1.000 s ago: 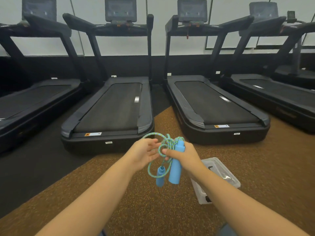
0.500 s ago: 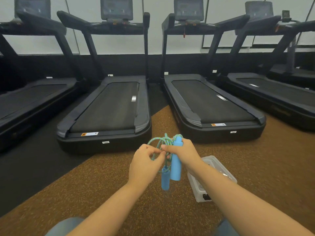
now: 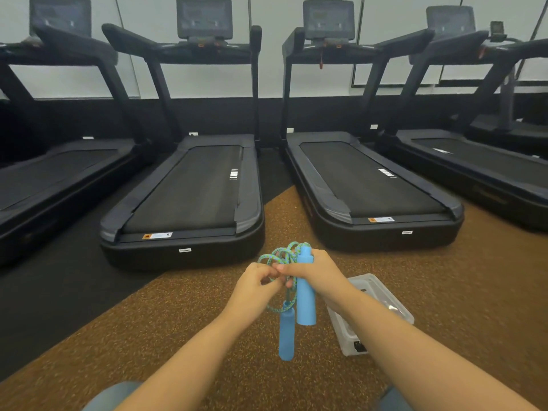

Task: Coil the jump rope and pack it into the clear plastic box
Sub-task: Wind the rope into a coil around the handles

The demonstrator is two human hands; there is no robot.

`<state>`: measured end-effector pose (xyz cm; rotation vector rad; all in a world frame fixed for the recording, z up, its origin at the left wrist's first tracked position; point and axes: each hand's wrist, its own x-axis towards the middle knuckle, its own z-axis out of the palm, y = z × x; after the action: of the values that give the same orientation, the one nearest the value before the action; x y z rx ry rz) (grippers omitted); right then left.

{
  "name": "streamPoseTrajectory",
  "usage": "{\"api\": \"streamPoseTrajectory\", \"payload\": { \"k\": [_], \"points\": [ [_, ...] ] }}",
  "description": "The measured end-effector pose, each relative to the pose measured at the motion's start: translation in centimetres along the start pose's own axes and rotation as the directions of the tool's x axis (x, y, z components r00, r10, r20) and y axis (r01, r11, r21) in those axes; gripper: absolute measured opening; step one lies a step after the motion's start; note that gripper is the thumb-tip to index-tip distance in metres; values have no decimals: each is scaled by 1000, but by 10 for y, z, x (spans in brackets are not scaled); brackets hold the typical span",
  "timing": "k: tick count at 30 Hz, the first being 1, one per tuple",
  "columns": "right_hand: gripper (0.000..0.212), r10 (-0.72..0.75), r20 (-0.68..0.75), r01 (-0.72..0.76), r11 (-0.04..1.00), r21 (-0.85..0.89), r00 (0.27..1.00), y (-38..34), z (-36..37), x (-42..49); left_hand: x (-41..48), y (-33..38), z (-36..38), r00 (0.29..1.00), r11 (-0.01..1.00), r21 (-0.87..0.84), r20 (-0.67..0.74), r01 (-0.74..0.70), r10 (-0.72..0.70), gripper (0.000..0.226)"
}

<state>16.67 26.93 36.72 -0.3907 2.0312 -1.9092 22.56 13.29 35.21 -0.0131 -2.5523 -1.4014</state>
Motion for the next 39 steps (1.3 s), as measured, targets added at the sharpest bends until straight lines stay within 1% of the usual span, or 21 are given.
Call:
{"api": "streamPoseTrajectory", "payload": {
  "k": [3,5,8,11,12,13,14,15,16,18,22,24,27,29,31,33,36,37,38,39],
  "points": [
    [18,4,6,-4,1000,16,1000,-1,1,-1,-2,-1,-1,1000,1000,-11,19,-25,25,28],
    [16,5,16,-6,1000,25,1000,-2,2,-2,-1,-5,0,1000,1000,0,-4,-29,29,28],
    [18,14,9,-14,1000,21,1000,-2,3,-4,-2,-10,4,999,999,33,-21,-25,26,27],
    [15,-2,-29,2,1000,5,1000,-2,3,-3,2,-9,7,997,1000,-9,-82,-2,1,24],
    [15,-4,-54,4,1000,-7,999,-1,4,-3,4,-7,6,994,999,-42,-113,6,-11,27],
    [21,-10,-82,8,1000,-31,997,0,4,-2,8,-5,3,990,995,-101,-140,14,-28,31],
    [30,-11,-109,4,998,-70,994,2,5,-2,11,-1,0,987,983,-181,-153,27,-55,33],
    [33,-14,-124,0,993,-115,992,4,5,-2,13,4,-4,984,963,-265,-152,51,-94,31],
    [27,-15,-132,-5,989,-150,991,7,5,-2,16,10,-7,981,939,-332,-139,85,-138,26],
    [7,-14,-126,-10,981,-193,992,11,6,-2,19,19,-10,970,887,-440,-114,142,-213,18],
    [10,3,-107,-24,980,-199,994,14,10,-5,26,37,-18,967,759,-634,-70,145,-243,15],
    [9,7,-74,-22,979,-201,997,17,12,-6,27,44,-21,969,731,-665,-45,153,-244,16],
    [12,16,-45,-23,985,-169,999,19,13,-7,30,46,-24,965,666,-726,-16,169,-263,16],
    [15,15,-42,-21,986,-163,999,19,12,-7,32,42,-24,960,645,-745,-23,171,-280,14],
    [14,12,-17,-14,993,-114,1000,17,13,-10,32,38,-21,953,644,-748,-57,157,-297,14],
    [12,11,4,-12,1000,16,1000,16,15,-11,32,37,-17,938,649,-744,-90,159,-334,17],
    [2,41,-15,-37,984,177,999,14,18,-12,35,34,-14,907,645,-746,-142,164,-396,32],
    [3,53,-26,-47,978,203,998,15,18,-12,37,33,-14,899,639,-752,-153,163,-410,34],
    [5,63,-39,-53,975,216,997,16,17,-11,38,33,-14,897,655,-739,-170,157,-407,34],
    [8,64,-55,-52,980,193,996,17,16,-10,38,33,-14,900,694,-705,-195,148,-390,33]
  ]
}}
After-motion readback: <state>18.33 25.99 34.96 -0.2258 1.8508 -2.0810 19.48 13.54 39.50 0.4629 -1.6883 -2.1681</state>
